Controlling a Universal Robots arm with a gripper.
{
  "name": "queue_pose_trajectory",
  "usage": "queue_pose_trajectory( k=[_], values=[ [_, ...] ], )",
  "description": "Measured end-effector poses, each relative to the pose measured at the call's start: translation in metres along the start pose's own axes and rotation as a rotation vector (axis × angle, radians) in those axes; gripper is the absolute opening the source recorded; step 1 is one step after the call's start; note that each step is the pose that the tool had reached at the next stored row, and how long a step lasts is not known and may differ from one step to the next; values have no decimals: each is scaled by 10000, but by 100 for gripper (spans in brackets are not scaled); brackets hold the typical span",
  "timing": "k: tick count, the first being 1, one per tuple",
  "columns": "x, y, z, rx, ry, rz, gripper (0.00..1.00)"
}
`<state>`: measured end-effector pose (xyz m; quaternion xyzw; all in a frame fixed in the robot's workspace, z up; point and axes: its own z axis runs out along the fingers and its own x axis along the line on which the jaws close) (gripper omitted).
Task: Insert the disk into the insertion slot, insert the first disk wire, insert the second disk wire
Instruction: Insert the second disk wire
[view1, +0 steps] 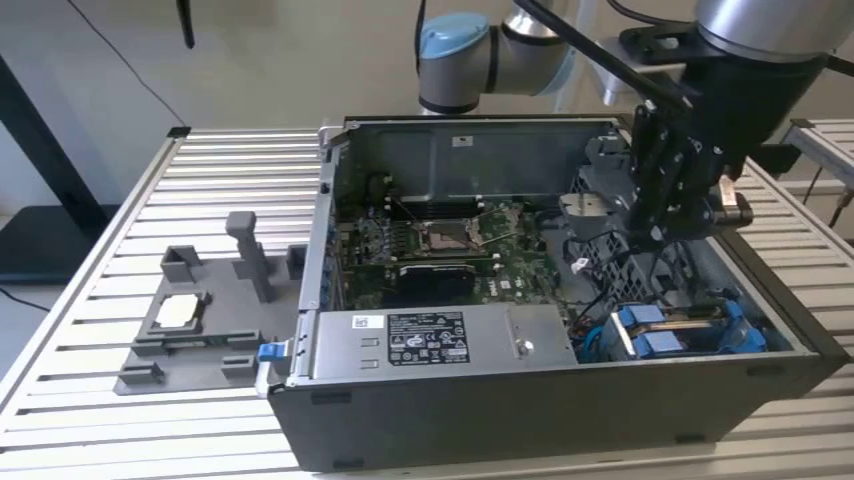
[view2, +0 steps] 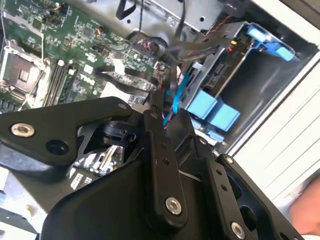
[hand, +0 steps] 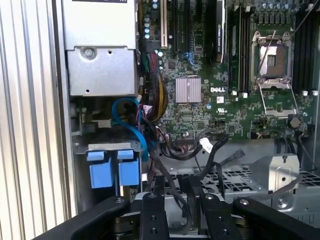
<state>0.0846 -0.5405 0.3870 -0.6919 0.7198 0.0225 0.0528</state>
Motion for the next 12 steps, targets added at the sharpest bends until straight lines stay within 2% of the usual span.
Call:
queue_pose_trajectory(
  k=[4, 9, 12],
  values=[
    [-71, 56, 15, 29, -1, -48, 33],
    [-73, 71, 39, 103, 10, -126, 33],
    [-70, 75, 68, 133, 39, -171, 33]
  ],
)
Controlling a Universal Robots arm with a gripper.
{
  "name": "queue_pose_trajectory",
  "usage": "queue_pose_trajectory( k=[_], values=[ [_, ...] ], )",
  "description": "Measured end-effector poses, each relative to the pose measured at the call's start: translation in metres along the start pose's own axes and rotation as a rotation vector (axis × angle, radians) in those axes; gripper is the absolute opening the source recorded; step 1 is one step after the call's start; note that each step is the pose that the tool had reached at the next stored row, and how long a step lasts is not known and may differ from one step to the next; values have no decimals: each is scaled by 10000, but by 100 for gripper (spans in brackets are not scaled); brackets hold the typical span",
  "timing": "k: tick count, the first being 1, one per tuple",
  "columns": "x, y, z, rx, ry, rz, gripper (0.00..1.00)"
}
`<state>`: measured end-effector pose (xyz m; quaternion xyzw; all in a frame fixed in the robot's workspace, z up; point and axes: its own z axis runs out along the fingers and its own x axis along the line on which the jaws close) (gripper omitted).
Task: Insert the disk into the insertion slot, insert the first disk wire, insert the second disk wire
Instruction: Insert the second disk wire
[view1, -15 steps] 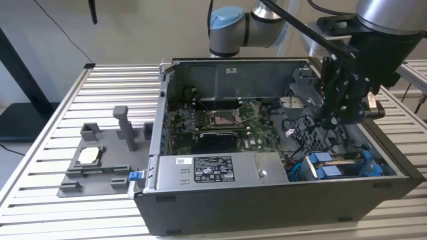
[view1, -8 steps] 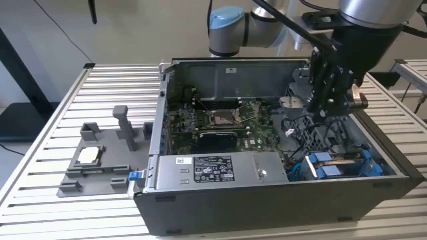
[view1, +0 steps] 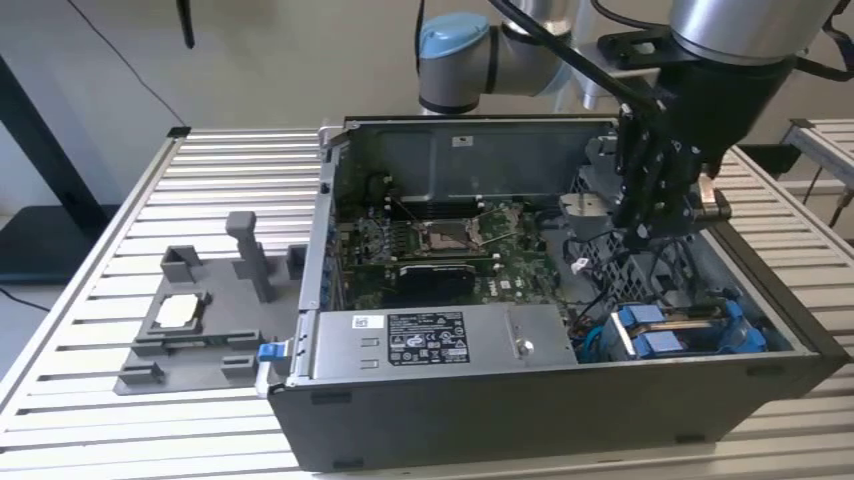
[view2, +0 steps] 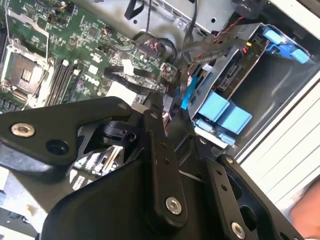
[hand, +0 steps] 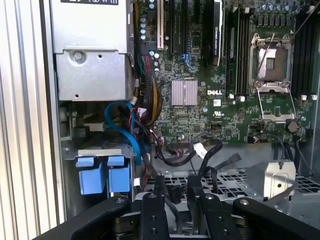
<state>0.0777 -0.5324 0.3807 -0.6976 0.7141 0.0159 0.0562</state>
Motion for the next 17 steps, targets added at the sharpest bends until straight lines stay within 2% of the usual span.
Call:
queue_pose_trajectory(
  k=[7, 9, 11, 17],
  values=[
    [4, 5, 37, 4, 23, -98, 33],
    [4, 5, 40, 4, 21, -98, 30],
    [5, 5, 44, 3, 20, -99, 17],
    [10, -7, 56, -4, 18, -98, 16]
  ],
)
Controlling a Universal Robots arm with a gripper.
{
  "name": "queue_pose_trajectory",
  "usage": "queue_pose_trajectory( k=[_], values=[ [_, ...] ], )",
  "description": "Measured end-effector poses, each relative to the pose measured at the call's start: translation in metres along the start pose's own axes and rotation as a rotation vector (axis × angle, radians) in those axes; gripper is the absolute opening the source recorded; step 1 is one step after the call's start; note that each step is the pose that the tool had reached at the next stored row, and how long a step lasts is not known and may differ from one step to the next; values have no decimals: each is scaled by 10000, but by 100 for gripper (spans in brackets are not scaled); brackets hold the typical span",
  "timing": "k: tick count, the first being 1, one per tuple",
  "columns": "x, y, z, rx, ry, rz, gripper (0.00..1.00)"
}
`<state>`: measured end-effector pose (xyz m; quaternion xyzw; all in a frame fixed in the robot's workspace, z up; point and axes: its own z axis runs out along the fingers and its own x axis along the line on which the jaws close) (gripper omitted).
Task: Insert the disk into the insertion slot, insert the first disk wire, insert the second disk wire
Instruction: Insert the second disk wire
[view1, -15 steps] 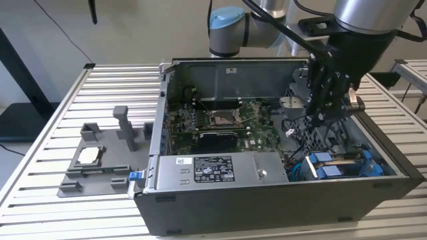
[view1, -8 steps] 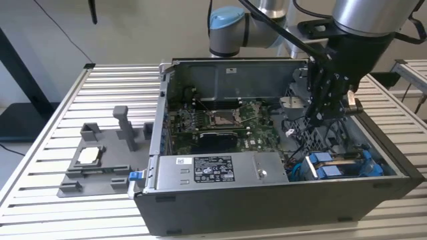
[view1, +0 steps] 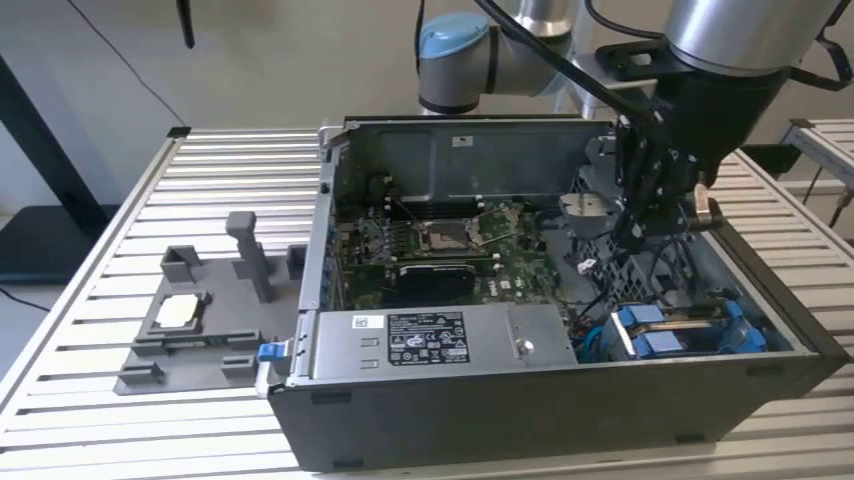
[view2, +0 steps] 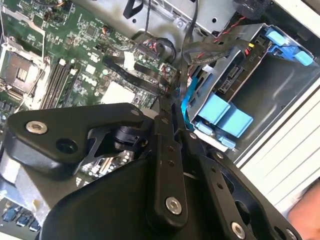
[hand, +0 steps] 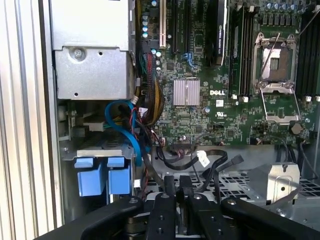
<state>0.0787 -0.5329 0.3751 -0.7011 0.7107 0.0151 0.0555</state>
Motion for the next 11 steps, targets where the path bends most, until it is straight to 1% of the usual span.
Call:
queue_pose_trajectory(
  k=[1, 5, 11],
  values=[
    [5, -13, 1, -20, 2, 3, 16],
    [41, -77, 3, -136, 5, 14, 16],
    [144, -137, 19, -285, 7, 28, 16]
  ],
)
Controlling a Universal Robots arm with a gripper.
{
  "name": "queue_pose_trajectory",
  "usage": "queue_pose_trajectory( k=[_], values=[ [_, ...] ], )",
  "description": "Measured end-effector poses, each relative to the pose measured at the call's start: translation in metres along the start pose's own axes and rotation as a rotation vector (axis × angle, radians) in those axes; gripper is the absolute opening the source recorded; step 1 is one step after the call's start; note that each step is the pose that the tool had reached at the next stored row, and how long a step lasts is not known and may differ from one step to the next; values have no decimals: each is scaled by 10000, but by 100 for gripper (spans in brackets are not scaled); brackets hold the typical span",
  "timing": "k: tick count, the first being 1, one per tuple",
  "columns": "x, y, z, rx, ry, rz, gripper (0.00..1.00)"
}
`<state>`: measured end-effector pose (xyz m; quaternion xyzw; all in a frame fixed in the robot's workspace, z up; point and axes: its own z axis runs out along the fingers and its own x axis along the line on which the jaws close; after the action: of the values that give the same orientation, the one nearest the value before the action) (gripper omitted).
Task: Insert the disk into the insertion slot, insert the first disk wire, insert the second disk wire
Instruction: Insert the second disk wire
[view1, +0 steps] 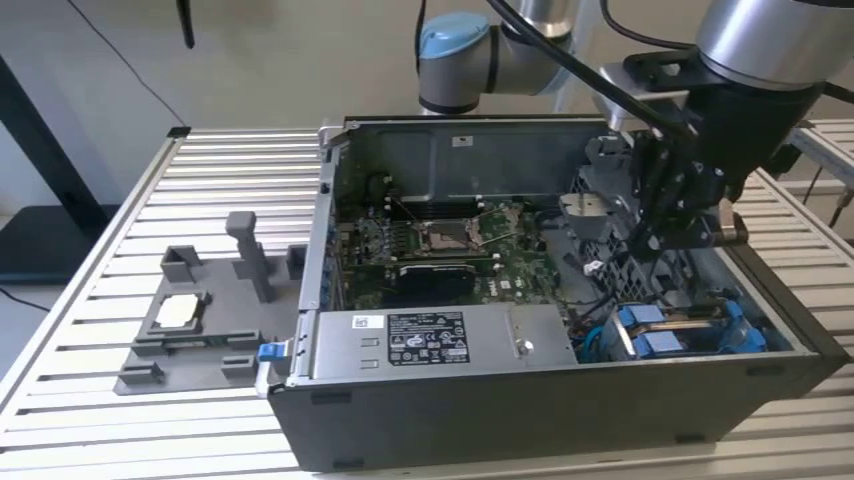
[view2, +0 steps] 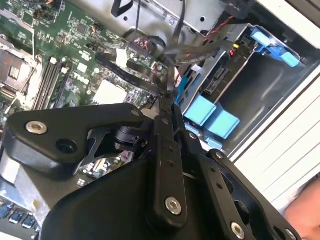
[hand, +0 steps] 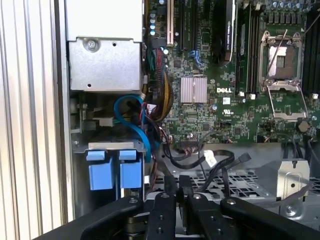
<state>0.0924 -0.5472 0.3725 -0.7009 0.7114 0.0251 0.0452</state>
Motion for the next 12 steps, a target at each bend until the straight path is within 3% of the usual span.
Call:
queue_pose_trajectory(
  k=[12],
  values=[
    [247, -159, 53, -167, -1, 17, 16]
  ],
)
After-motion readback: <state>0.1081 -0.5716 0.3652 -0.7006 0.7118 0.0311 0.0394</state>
